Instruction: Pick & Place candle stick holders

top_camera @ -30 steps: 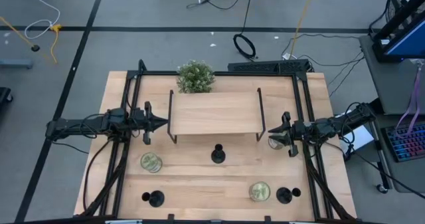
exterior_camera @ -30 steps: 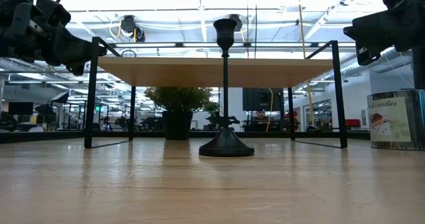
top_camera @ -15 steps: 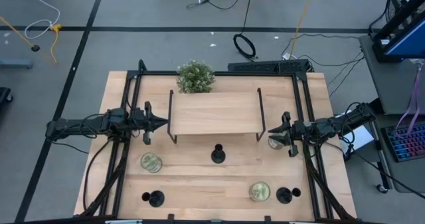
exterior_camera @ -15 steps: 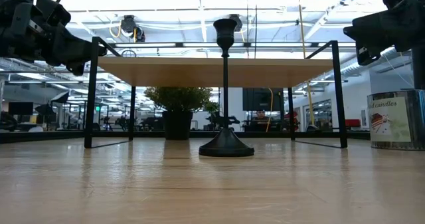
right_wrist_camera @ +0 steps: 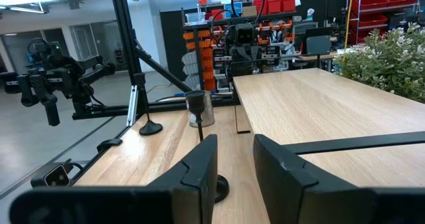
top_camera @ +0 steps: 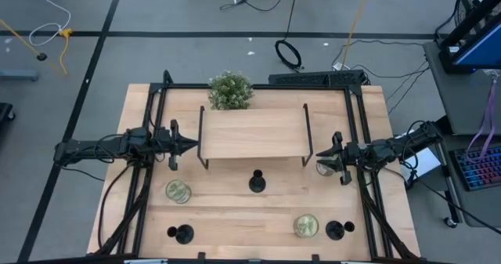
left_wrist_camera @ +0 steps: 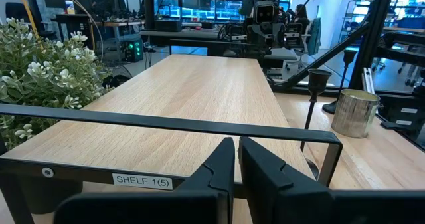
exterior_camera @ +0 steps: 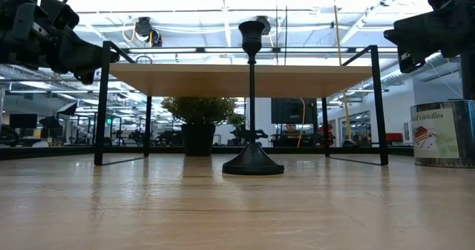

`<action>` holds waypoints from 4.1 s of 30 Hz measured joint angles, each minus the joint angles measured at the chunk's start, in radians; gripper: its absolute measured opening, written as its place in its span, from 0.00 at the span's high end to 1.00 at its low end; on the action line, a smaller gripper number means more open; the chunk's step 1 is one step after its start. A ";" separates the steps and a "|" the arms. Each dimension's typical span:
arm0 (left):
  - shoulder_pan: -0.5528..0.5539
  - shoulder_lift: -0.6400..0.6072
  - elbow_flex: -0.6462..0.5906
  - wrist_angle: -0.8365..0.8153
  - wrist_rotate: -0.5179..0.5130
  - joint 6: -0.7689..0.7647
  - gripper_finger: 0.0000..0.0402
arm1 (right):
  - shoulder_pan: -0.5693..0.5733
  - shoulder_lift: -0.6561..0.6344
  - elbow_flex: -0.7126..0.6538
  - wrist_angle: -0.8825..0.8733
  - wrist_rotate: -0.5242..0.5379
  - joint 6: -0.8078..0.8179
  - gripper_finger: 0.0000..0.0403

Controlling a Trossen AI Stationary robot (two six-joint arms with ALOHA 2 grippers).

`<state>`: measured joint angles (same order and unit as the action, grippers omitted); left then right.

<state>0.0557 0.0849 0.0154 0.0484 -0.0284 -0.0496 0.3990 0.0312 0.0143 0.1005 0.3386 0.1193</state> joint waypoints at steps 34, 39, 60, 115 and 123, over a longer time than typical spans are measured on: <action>0.000 0.000 0.000 0.000 0.000 0.000 0.92 | 0.000 0.000 0.000 0.000 0.000 0.000 0.77; 0.000 0.000 0.000 0.000 0.000 0.000 0.92 | 0.000 0.000 0.000 0.000 0.000 0.000 0.77; 0.000 0.000 0.000 0.000 0.000 0.000 0.92 | 0.000 0.000 0.000 0.000 0.000 0.000 0.77; 0.000 0.000 0.000 0.000 0.000 0.000 0.92 | 0.000 0.000 0.000 0.000 0.000 -0.184 0.77; 0.000 0.000 0.000 0.000 0.000 0.000 0.92 | 0.000 0.000 0.000 0.000 0.000 -0.102 0.77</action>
<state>0.0556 0.0849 0.0154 0.0489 -0.0281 -0.0494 0.3991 0.0312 0.0147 0.1009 0.3386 0.0176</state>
